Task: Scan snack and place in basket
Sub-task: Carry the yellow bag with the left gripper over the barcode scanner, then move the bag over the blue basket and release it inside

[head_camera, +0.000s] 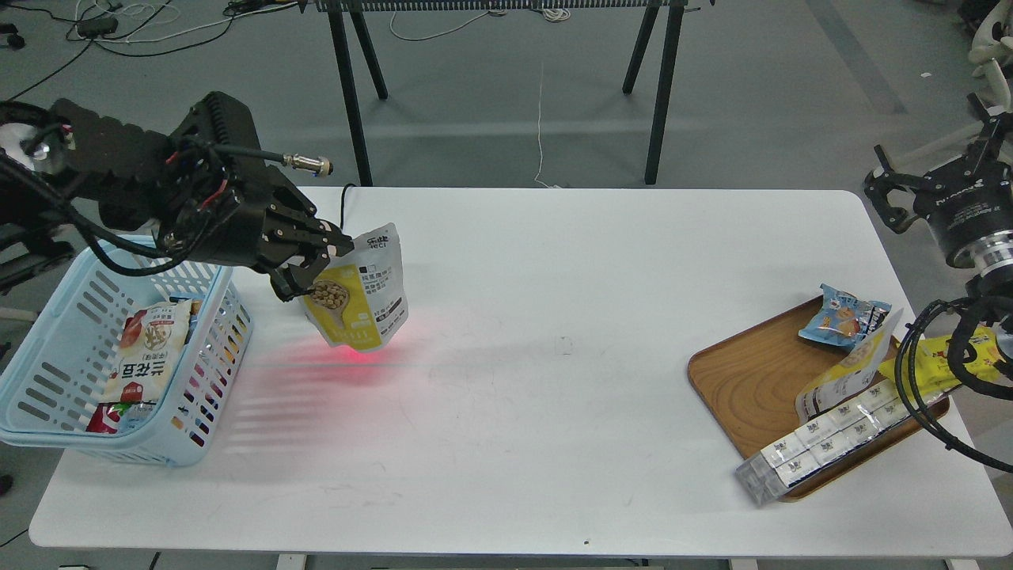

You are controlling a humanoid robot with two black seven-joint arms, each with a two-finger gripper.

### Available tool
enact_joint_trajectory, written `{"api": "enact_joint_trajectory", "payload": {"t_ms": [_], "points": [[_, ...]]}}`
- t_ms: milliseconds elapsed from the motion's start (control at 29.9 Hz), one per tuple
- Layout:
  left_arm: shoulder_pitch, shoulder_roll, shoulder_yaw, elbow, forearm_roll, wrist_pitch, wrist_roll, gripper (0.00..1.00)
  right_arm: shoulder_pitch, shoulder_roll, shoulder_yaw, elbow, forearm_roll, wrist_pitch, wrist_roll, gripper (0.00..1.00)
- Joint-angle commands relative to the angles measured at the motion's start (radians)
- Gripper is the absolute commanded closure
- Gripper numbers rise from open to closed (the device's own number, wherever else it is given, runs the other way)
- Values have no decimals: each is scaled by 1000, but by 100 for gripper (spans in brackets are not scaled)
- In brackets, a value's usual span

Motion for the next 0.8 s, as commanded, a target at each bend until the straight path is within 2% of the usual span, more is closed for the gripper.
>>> {"api": "enact_joint_trajectory", "payload": {"t_ms": [0,770], "points": [[2,0,3,0,0,0,0,99,0,0,0,1,0,0,0,1],[38,-2,6,2,0,0,0,99,1,0,0,1,0,0,0,1]]}}
